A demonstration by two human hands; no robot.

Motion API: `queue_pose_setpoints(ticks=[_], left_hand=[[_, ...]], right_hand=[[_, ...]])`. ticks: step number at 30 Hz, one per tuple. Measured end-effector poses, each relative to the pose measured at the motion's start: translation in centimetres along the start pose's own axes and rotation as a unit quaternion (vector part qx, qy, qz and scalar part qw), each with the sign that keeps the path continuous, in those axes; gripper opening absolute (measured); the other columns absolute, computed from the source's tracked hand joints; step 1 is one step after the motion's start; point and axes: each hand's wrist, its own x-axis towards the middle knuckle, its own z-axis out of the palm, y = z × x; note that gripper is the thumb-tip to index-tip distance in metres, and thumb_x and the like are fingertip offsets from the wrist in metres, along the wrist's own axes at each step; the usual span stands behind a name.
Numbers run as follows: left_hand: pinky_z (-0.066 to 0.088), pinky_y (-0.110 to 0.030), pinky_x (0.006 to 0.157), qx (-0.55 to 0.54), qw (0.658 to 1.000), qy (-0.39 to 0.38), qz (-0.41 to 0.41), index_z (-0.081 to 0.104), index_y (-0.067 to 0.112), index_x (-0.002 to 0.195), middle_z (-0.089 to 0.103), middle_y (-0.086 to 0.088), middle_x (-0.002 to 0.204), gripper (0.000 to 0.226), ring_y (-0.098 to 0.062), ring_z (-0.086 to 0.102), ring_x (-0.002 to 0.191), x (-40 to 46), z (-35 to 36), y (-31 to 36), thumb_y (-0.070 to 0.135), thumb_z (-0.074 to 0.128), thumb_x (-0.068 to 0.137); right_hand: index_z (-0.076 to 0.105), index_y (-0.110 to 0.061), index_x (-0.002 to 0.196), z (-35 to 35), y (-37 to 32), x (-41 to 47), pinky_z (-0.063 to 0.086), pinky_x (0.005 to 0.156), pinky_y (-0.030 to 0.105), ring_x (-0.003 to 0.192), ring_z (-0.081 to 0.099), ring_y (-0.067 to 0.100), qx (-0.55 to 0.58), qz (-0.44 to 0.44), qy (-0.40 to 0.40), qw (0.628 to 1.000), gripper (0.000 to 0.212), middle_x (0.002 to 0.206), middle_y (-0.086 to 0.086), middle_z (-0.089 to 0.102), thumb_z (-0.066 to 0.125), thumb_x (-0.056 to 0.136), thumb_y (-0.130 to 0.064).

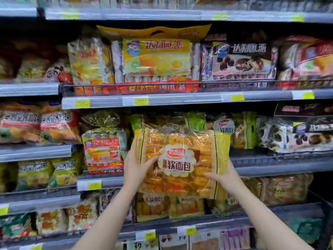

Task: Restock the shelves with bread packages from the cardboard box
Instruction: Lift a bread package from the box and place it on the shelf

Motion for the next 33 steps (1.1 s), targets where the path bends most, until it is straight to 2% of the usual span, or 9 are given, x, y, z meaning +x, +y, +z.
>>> queue_pose_setpoints(ticks=[4, 6, 9, 13, 16, 20, 23, 27, 33], left_hand=[[0.035, -0.027, 0.1, -0.032, 0.999, 0.025, 0.015, 0.018, 0.036, 0.147, 0.041, 0.01, 0.144, 0.093, -0.005, 0.04, 0.125, 4.5, 0.6, -0.2, 0.037, 0.076, 0.073], [0.034, -0.027, 0.102, -0.037, 0.998, 0.037, 0.026, 0.017, 0.037, 0.146, 0.04, 0.014, 0.142, 0.093, -0.003, 0.039, 0.125, 6.2, 1.1, -0.6, 0.035, 0.076, 0.074], [0.033, -0.029, 0.105, -0.045, 0.998, 0.045, 0.022, 0.014, 0.038, 0.146, 0.038, 0.014, 0.144, 0.094, -0.006, 0.04, 0.129, 8.1, 2.2, -1.5, 0.03, 0.075, 0.076], [0.033, -0.03, 0.106, -0.035, 0.998, 0.053, -0.002, 0.012, 0.038, 0.147, 0.039, 0.005, 0.148, 0.095, -0.012, 0.042, 0.13, 9.7, 3.5, -3.2, 0.026, 0.075, 0.076], [0.038, -0.036, 0.105, 0.002, 0.998, 0.04, -0.049, 0.011, 0.034, 0.148, 0.041, 0.0, 0.147, 0.096, -0.018, 0.044, 0.13, 9.9, 4.6, -4.8, 0.028, 0.075, 0.077], [0.034, -0.032, 0.106, 0.063, 0.993, 0.023, -0.101, 0.014, 0.018, 0.149, 0.038, -0.005, 0.149, 0.088, -0.023, 0.038, 0.135, 9.2, 6.3, -6.3, 0.028, 0.069, 0.082], [0.036, -0.037, 0.103, 0.1, 0.989, 0.04, -0.106, 0.01, 0.021, 0.15, 0.038, -0.014, 0.144, 0.089, -0.03, 0.041, 0.131, 9.7, 6.7, -6.6, 0.029, 0.068, 0.082], [0.033, -0.047, 0.104, 0.186, 0.978, 0.061, -0.073, 0.012, 0.028, 0.148, 0.018, -0.024, 0.149, 0.082, -0.043, 0.025, 0.135, 9.2, 8.0, -5.9, 0.027, 0.064, 0.085], [0.03, -0.053, 0.105, 0.257, 0.965, 0.037, -0.042, 0.023, 0.03, 0.146, 0.017, -0.028, 0.149, 0.073, -0.044, 0.019, 0.135, 9.2, 8.2, -6.9, 0.044, 0.06, 0.084]], right_hand=[[0.025, -0.022, 0.14, 0.7, -2.1, 3.8, 0.031, 0.108, 0.04, 0.127, 0.041, 0.017, -0.015, -0.056, 0.02, 0.998, 0.088, 0.136, -0.004, 0.043, 0.078, 0.07, -0.02], [0.024, -0.02, 0.141, 0.8, -2.7, 5.7, 0.032, 0.106, 0.037, 0.127, 0.042, 0.019, -0.022, -0.075, 0.025, 0.997, 0.085, 0.138, 0.001, 0.044, 0.075, 0.073, -0.017], [0.025, -0.014, 0.141, 0.8, -3.1, 8.4, 0.031, 0.103, 0.032, 0.127, 0.042, 0.021, -0.038, -0.09, 0.019, 0.995, 0.081, 0.133, 0.003, 0.047, 0.073, 0.076, -0.015], [0.028, -0.015, 0.14, 1.2, -2.1, 12.7, 0.033, 0.105, 0.035, 0.127, 0.044, 0.022, -0.049, -0.086, -0.014, 0.995, 0.079, 0.137, 0.006, 0.048, 0.074, 0.075, -0.015], [0.028, -0.017, 0.14, 2.2, 0.2, 15.2, 0.035, 0.106, 0.038, 0.126, 0.046, 0.02, -0.051, -0.041, -0.062, 0.996, 0.082, 0.137, 0.004, 0.048, 0.075, 0.074, -0.02], [0.023, -0.011, 0.142, 3.3, 3.2, 16.7, 0.033, 0.104, 0.032, 0.118, 0.043, 0.014, -0.056, 0.019, -0.109, 0.992, 0.078, 0.133, 0.001, 0.045, 0.07, 0.08, -0.018], [0.021, -0.009, 0.142, 3.4, 3.8, 18.2, 0.033, 0.106, 0.036, 0.129, 0.04, 0.022, -0.059, 0.036, -0.094, 0.993, 0.085, 0.142, 0.006, 0.04, 0.073, 0.076, -0.022], [0.011, -0.016, 0.147, 3.2, 4.4, 19.2, 0.027, 0.111, 0.042, 0.138, 0.029, 0.025, 0.016, 0.08, -0.069, 0.994, 0.098, 0.152, 0.006, 0.026, 0.071, 0.074, -0.045], [0.031, -0.023, 0.14, 5.8, 4.2, 19.4, 0.035, 0.109, 0.043, 0.125, 0.047, 0.021, 0.069, 0.079, -0.108, 0.989, 0.068, 0.138, 0.0, 0.048, 0.062, 0.082, -0.041]])
